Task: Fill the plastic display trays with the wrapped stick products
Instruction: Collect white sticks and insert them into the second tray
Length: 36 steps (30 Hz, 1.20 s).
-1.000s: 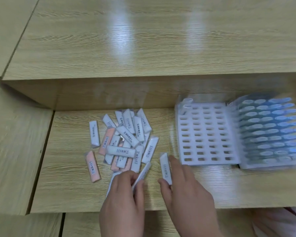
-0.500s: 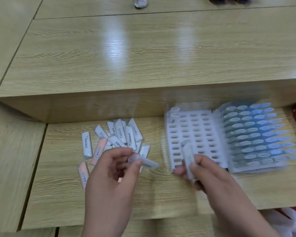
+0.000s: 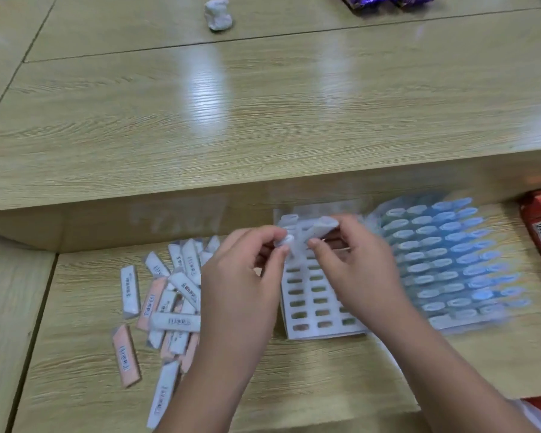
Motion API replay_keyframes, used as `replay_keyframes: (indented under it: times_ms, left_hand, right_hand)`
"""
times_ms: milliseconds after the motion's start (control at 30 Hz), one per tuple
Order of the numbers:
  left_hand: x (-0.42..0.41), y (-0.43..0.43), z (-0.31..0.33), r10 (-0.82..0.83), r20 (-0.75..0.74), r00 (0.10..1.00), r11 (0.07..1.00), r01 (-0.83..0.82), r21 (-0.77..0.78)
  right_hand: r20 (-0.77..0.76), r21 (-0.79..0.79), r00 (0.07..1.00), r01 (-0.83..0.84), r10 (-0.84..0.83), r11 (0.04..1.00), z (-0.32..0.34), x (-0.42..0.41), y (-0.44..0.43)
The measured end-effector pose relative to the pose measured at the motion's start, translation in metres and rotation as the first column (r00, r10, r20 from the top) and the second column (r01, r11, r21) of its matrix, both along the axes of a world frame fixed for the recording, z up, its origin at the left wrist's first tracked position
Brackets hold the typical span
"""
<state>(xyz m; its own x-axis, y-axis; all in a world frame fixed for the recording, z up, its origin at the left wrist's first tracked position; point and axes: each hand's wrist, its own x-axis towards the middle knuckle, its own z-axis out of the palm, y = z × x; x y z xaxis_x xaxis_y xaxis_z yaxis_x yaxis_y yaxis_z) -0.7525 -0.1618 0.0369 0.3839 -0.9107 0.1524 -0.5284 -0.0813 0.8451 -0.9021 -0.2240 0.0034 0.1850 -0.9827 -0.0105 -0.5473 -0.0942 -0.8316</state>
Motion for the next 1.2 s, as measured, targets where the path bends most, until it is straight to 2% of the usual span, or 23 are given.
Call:
replay_keyframes:
  times_ms: [133,233,333,433,567,700,900,1033,1200]
  left_hand:
    - [-0.005,0.001,-0.009,0.007,0.129,0.992,1.000,-0.008,0.014]
    - [-0.006,0.002,-0.011,0.036,0.177,0.983,0.999,-0.030,-0.036]
    - [-0.005,0.000,-0.014,0.051,0.200,0.978,0.996,-0.035,-0.083]
    - [-0.004,-0.002,-0.016,0.013,0.209,0.978,0.998,0.001,-0.065]
    - [0.000,-0.003,-0.018,-0.026,0.214,0.977,0.995,0.045,-0.084]
    - [0.003,-0.004,-0.021,-0.048,0.221,0.974,0.991,0.075,-0.114]
    - [0.001,-0.006,-0.027,-0.105,0.268,0.958,0.977,0.150,-0.153]
    - [0.004,-0.009,-0.028,-0.079,0.210,0.975,0.981,0.113,-0.155]
    - [0.007,-0.009,-0.034,-0.143,0.321,0.936,0.958,0.212,-0.192]
  right_hand:
    - [-0.049,-0.017,0.997,-0.063,0.062,0.998,-0.010,0.005,-0.003]
    - [-0.082,-0.036,0.995,-0.052,0.048,0.998,-0.013,0.006,-0.003]
    - [-0.200,-0.109,0.978,-0.084,0.061,0.991,-0.012,0.008,-0.004]
    - [-0.383,-0.206,0.920,-0.167,0.078,0.964,-0.009,0.011,-0.005]
    - [-0.508,-0.344,0.861,-0.224,0.020,0.912,0.002,0.014,-0.006]
    - [-0.628,-0.279,0.775,-0.307,0.069,0.910,0.003,0.015,-0.009]
    - [-0.642,-0.150,0.751,-0.323,0.156,0.935,-0.001,0.016,-0.014]
    - [-0.567,-0.104,0.806,-0.275,0.170,0.956,-0.003,0.012,-0.015]
    - [-0.472,-0.068,0.859,-0.260,0.199,0.963,-0.005,0.009,-0.012]
